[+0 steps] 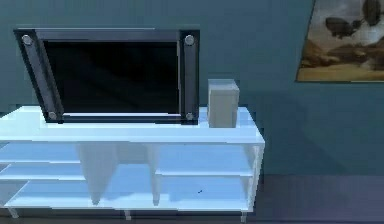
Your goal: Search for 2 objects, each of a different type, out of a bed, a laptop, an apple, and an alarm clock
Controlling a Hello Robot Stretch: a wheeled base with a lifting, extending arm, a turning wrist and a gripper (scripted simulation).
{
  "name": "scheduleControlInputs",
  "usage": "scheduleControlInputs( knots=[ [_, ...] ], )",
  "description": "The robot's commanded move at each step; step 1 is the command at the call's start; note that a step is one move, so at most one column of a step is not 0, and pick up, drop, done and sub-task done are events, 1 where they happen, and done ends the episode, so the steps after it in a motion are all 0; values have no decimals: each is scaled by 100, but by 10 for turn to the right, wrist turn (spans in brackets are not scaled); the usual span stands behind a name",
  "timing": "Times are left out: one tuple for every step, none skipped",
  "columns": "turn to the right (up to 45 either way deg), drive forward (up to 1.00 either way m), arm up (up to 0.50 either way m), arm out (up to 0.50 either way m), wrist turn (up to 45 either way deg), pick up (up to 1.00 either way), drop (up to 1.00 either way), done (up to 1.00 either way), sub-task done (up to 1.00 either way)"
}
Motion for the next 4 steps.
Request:
scheduleControlInputs(
  knots=[
    [450,0,0,0,0,0,0,0,0],
    [300,0,0,0,0,0,0,0,0],
    [0,100,0,0,0,0,0,0,0],
    [30,0,0,0,0,0,0,0,0]
  ],
)
